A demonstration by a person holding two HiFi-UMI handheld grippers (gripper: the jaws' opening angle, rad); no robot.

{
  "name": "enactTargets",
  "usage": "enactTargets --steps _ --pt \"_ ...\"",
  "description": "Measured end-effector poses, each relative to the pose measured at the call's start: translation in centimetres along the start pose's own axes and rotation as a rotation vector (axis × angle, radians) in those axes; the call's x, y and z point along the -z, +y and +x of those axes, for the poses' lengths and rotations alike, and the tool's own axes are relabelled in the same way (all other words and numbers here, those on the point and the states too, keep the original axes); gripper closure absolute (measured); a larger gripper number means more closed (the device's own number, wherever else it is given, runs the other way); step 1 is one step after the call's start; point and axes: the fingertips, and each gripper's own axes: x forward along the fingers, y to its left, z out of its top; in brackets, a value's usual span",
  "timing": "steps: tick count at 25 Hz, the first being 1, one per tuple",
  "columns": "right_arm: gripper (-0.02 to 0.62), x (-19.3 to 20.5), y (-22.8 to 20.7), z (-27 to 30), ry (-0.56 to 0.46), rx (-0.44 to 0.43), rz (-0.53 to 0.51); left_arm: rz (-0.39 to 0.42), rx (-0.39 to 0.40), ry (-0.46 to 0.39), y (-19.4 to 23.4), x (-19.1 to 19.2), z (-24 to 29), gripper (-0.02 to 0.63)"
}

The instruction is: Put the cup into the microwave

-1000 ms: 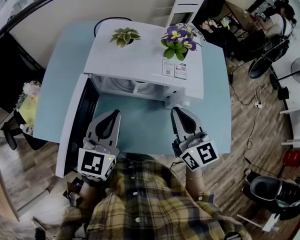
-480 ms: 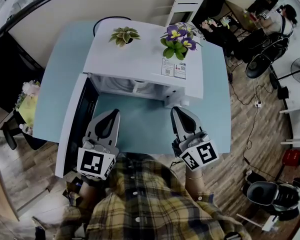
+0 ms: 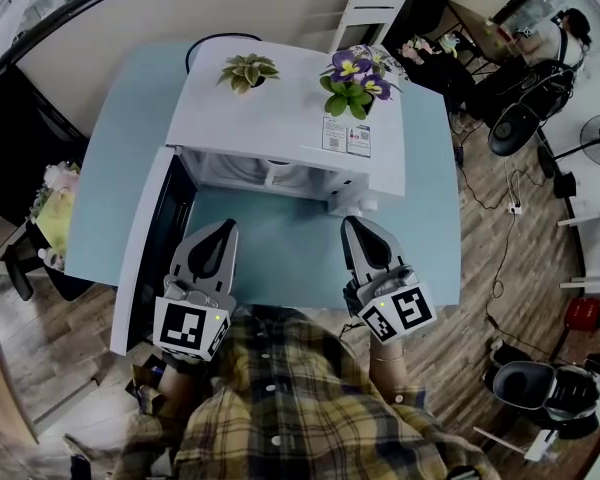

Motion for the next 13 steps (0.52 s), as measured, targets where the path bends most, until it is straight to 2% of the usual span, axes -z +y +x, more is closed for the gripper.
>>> enactTargets --steps 13 --pt "0.594 0.63 0.20 0.19 0.015 0.016 0.027 -0.002 0.005 0.007 0.28 0.20 -0.36 0.614"
